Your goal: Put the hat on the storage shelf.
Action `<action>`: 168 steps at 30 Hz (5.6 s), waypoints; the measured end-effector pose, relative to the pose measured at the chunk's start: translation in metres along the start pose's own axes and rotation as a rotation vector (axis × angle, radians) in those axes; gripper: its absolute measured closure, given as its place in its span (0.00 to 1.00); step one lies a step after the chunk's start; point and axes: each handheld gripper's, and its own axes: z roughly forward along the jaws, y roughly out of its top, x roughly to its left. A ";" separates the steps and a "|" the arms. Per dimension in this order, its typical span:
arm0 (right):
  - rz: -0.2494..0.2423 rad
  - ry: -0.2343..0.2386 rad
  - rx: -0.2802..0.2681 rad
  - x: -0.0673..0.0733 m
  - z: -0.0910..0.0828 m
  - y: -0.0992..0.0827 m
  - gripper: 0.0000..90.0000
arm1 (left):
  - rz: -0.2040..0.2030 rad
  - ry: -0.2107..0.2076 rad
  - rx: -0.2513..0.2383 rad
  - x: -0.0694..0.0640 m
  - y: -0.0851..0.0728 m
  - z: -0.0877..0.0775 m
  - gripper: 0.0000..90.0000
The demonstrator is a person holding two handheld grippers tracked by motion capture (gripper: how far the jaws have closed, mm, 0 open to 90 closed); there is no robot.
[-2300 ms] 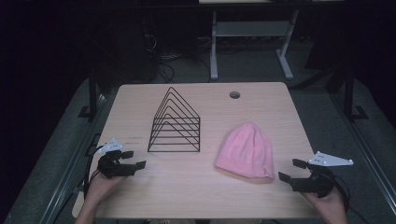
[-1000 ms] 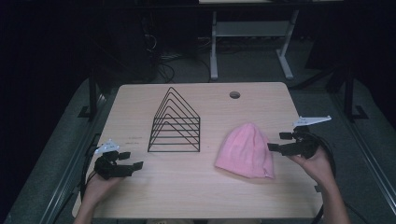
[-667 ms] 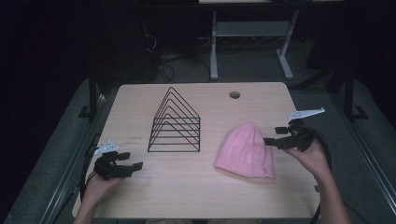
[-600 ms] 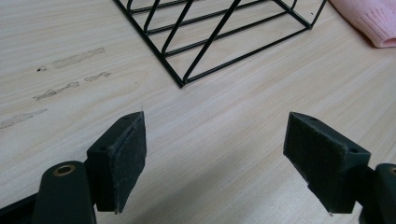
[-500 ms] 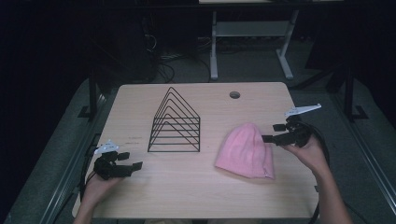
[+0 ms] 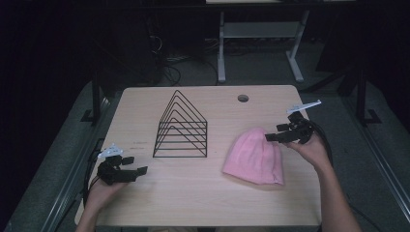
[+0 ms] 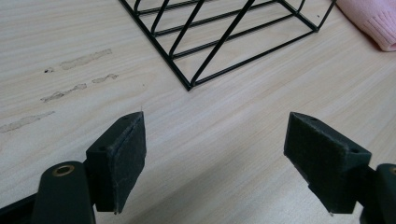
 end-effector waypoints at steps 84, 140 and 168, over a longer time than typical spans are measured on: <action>-0.136 0.140 -0.194 0.051 -0.030 0.029 0.86 | 0.024 -0.010 0.026 0.000 -0.001 0.003 0.23; -0.360 0.188 -0.361 0.129 -0.091 0.109 0.86 | 0.122 -0.132 0.003 -0.014 0.029 -0.021 0.27; -0.442 0.249 -0.373 0.169 -0.077 0.166 0.86 | 0.261 -0.195 -0.044 -0.036 0.096 -0.048 0.27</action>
